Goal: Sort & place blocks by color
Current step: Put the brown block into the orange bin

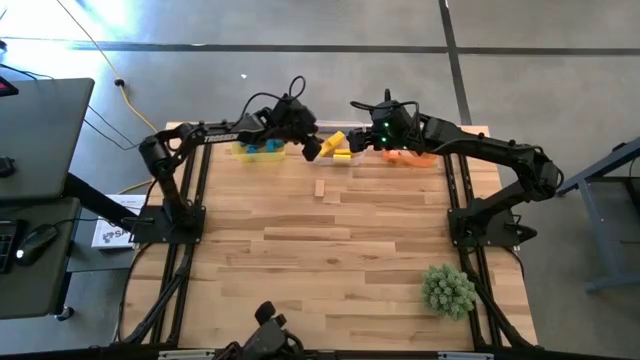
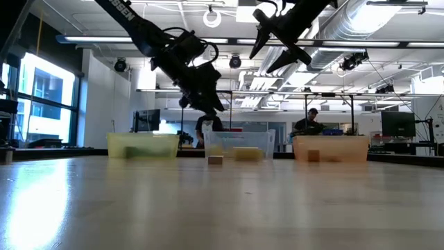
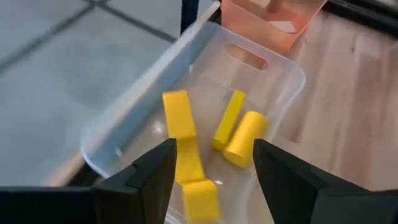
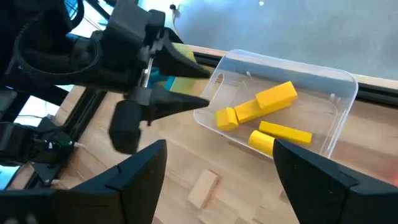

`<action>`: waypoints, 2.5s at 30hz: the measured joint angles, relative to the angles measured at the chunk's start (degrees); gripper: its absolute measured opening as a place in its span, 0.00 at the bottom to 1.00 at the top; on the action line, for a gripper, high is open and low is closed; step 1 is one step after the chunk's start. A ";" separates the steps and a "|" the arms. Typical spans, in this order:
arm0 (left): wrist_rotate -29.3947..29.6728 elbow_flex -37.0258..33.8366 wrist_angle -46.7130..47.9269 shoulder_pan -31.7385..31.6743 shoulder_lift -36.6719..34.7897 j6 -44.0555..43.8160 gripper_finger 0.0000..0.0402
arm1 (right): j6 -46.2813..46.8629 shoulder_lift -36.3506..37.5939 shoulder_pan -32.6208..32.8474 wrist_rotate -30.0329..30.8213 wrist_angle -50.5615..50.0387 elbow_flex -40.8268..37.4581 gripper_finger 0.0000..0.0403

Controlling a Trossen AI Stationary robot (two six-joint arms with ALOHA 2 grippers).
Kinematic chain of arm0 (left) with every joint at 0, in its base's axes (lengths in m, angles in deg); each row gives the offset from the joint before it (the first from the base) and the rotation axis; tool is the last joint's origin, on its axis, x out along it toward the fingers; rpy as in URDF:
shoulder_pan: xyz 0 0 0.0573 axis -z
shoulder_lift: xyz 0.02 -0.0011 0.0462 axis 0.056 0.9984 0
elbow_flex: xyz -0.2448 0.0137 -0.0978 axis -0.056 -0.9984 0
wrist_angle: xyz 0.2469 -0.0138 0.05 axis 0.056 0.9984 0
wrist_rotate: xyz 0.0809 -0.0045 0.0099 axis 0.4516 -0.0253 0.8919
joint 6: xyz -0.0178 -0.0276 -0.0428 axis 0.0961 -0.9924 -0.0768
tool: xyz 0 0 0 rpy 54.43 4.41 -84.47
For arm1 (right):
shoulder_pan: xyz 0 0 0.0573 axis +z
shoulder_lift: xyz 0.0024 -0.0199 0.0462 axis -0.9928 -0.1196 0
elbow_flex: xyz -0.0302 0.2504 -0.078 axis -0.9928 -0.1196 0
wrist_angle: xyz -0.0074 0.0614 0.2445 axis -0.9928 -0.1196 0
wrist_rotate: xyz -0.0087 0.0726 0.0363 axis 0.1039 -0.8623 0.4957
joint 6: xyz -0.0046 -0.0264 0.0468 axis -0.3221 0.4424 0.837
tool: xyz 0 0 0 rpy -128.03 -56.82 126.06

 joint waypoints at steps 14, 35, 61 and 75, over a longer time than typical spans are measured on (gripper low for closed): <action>1.32 0.02 10.74 6.62 -3.21 -17.91 0.50 | -0.60 0.00 -0.06 -0.03 0.13 -0.02 0.70; 21.64 0.02 17.43 20.76 -3.23 -46.24 0.50 | -5.58 0.00 -0.81 -0.36 0.15 -0.02 0.70; 30.80 0.02 16.78 27.21 5.36 -63.89 0.50 | -13.19 -0.02 -0.76 -1.06 -0.12 -0.02 0.70; 30.35 0.00 13.55 26.86 10.77 -63.83 0.50 | -13.12 -1.36 -0.68 -3.57 -0.70 -0.11 0.70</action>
